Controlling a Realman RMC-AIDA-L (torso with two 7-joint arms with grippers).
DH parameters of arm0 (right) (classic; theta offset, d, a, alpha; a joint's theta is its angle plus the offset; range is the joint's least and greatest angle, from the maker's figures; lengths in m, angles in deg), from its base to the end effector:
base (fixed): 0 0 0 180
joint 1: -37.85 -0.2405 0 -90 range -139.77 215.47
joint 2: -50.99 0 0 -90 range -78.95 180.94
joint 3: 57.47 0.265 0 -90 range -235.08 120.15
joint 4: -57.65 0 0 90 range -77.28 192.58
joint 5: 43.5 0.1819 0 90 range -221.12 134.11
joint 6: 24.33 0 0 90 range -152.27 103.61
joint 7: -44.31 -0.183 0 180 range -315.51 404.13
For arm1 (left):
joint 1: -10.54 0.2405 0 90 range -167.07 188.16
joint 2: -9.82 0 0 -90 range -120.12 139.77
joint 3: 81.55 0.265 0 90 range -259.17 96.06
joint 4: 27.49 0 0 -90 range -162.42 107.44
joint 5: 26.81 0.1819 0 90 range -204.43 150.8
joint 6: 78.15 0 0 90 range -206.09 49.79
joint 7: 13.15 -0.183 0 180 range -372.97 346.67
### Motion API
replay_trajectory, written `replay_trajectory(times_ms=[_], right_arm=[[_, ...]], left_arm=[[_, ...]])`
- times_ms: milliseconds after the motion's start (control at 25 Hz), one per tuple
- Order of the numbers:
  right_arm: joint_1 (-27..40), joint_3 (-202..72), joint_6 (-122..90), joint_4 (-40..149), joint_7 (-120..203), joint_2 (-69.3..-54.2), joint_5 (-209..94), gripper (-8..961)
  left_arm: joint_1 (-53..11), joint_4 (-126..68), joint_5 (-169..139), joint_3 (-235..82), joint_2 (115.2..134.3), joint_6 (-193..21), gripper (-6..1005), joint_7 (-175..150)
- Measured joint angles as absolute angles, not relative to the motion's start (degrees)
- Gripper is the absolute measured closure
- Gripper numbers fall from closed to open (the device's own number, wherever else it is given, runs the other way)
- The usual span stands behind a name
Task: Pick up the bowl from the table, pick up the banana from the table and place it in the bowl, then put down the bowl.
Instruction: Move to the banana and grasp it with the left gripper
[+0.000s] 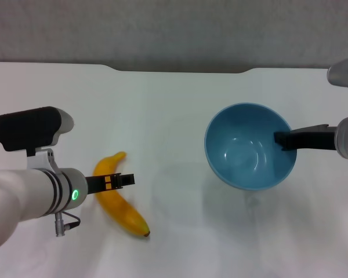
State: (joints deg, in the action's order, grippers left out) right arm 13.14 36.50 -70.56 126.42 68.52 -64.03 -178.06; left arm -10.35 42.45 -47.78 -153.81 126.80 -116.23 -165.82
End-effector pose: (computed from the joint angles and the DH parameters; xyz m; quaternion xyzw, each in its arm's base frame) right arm 0.2433 0.3980 -0.0246 -0.8345 0.4179 0.0562 0.3548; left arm -0.2576 0.3604 -0.0830 -0.7258 -0.5696 -0.0544 0.3819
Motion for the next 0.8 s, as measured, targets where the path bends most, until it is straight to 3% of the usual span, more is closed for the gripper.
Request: replay_trajectory(times_ms=[800], right_arm=[[13.54,35.92,-70.47,127.62,68.66,-64.06,-178.06,883]], left_arm=[[-11.89,35.22,-47.7,-153.71,126.79,-111.94,142,-165.04]])
